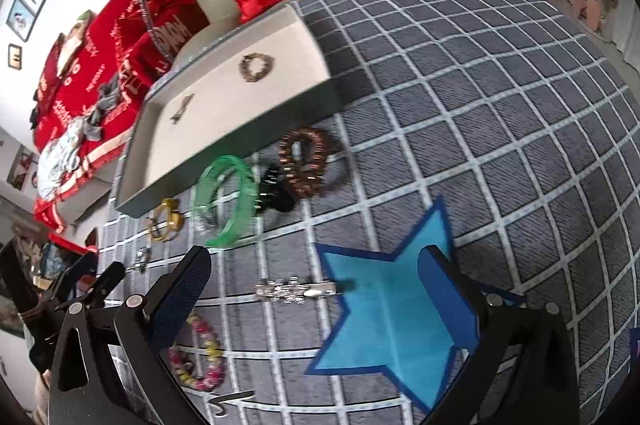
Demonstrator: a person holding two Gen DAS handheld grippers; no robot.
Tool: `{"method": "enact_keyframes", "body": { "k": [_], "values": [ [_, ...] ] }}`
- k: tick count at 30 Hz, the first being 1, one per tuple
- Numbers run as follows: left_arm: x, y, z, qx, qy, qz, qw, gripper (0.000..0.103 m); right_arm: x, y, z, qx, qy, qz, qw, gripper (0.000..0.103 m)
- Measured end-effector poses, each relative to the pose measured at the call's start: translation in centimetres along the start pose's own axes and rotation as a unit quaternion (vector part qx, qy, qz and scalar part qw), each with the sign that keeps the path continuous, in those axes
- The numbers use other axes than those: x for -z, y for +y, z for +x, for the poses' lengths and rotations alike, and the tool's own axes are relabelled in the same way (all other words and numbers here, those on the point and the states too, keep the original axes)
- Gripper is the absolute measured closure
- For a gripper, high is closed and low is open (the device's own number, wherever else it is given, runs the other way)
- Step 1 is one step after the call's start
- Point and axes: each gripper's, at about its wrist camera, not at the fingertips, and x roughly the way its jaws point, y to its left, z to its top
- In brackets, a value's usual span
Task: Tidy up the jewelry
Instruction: 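Withdraw both open tools from the tray back over the table, then grasp the silver pink-heart pendant with the left tool while the right tool grasps the brown coiled hair tie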
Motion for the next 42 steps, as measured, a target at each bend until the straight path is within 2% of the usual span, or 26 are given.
{"method": "enact_keyframes", "body": {
  "k": [5,12,15,16,17,19,22,28,31,33,36,38,42],
  "values": [
    [0.0,-0.2,0.7,-0.001,0.006,0.002,1.0,0.0,-0.8,0.1,0.4,0.049,-0.011,-0.018,0.999,0.0],
    [0.0,-0.6,1.2,0.004,0.004,0.006,1.0,0.0,-2.8,-0.3,2.1,0.058,-0.012,-0.001,0.998,0.002],
    [0.0,-0.9,1.7,0.004,0.01,0.012,0.9999,0.0,-3.5,-0.2,3.1,0.066,-0.009,0.0,0.998,0.016],
    [0.0,-1.0,1.9,0.007,0.011,0.012,0.9998,0.0,-3.8,0.2,3.3,0.071,-0.012,-0.011,0.997,0.018],
    [0.0,-1.1,1.9,0.008,0.011,0.013,0.9998,0.009,-3.9,0.5,3.5,0.072,-0.011,-0.02,0.997,0.021],
    [0.0,-1.4,2.3,0.01,0.022,0.02,0.9995,0.017,-4.0,1.2,3.8,0.081,-0.009,-0.039,0.996,0.029],
    [0.2,-1.6,2.2,0.019,0.019,0.02,0.9995,0.024,-3.8,2.1,4.1,0.095,-0.013,-0.069,0.993,0.038],
    [0.3,-2.1,2.0,0.03,0.018,0.029,0.999,0.038,-3.9,2.2,4.0,0.066,-0.009,-0.056,0.996,0.058],
    [0.3,-2.2,1.9,0.03,0.016,0.033,0.9989,0.04,-3.8,1.9,3.9,0.064,-0.01,-0.051,0.997,0.062],
    [0.3,-2.2,1.8,0.037,0.017,0.033,0.9986,0.047,-3.7,2.0,3.9,0.068,-0.01,-0.055,0.996,0.067],
    [0.3,-2.3,1.8,0.035,0.017,0.035,0.9986,0.048,-3.7,1.1,3.7,0.049,-0.006,-0.03,0.998,0.071],
    [0.3,-2.3,1.8,0.035,0.017,0.036,0.9986,0.048,-3.6,1.6,3.9,0.091,-0.01,-0.061,0.994,0.071],
    [0.3,-2.2,1.8,0.036,0.015,0.038,0.9985,0.048,-3.0,3.5,4.5,0.134,-0.01,-0.135,0.982,0.071]
  ]
}}
